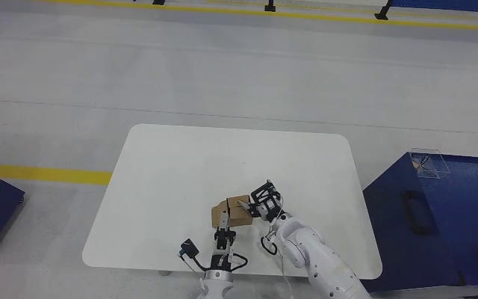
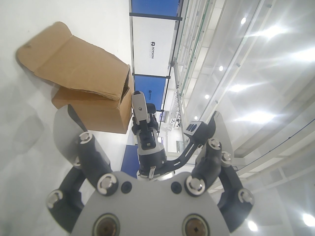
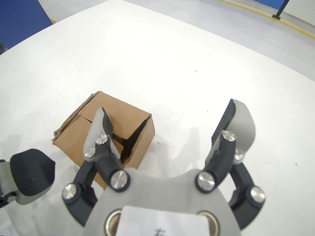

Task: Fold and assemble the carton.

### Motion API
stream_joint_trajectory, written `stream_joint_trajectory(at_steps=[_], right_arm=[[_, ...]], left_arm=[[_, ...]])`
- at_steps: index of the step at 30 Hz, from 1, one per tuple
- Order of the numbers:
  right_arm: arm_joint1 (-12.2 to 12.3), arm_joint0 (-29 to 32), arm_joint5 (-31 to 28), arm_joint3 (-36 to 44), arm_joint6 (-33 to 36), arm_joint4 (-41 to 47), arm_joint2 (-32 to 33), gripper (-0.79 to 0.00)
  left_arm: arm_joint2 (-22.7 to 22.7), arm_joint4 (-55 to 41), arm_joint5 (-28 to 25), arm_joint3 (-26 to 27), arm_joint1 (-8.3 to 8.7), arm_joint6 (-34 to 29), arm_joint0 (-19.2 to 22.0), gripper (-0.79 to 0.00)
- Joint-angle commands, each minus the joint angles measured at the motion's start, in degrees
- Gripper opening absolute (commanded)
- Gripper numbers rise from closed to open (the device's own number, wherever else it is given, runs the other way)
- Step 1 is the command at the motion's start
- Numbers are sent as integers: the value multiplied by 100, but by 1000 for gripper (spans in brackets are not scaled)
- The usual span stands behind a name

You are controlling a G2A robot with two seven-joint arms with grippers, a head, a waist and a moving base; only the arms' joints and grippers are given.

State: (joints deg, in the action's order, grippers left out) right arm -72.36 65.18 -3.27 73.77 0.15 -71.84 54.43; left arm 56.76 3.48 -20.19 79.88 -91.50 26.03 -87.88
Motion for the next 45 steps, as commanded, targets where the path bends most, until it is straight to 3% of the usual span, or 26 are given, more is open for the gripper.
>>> stream_joint_trajectory(at_steps=[1, 14, 23, 45], right_arm=[[-18, -20, 26, -35, 63, -15, -14, 0], [-94, -32, 49, -125, 95, -129, -12, 0], [-120, 21, 27, -87, 81, -204, 57, 0], [-171, 156, -10, 51, 151, -383, 222, 0]], left_arm=[[13, 10, 37, -22, -6, -4, 25, 0], [72, -334, 49, -417, -79, -165, 316, 0], [180, -1094, -60, -556, -126, -545, 406, 0], [541, -1157, -428, -666, -153, -445, 494, 0]])
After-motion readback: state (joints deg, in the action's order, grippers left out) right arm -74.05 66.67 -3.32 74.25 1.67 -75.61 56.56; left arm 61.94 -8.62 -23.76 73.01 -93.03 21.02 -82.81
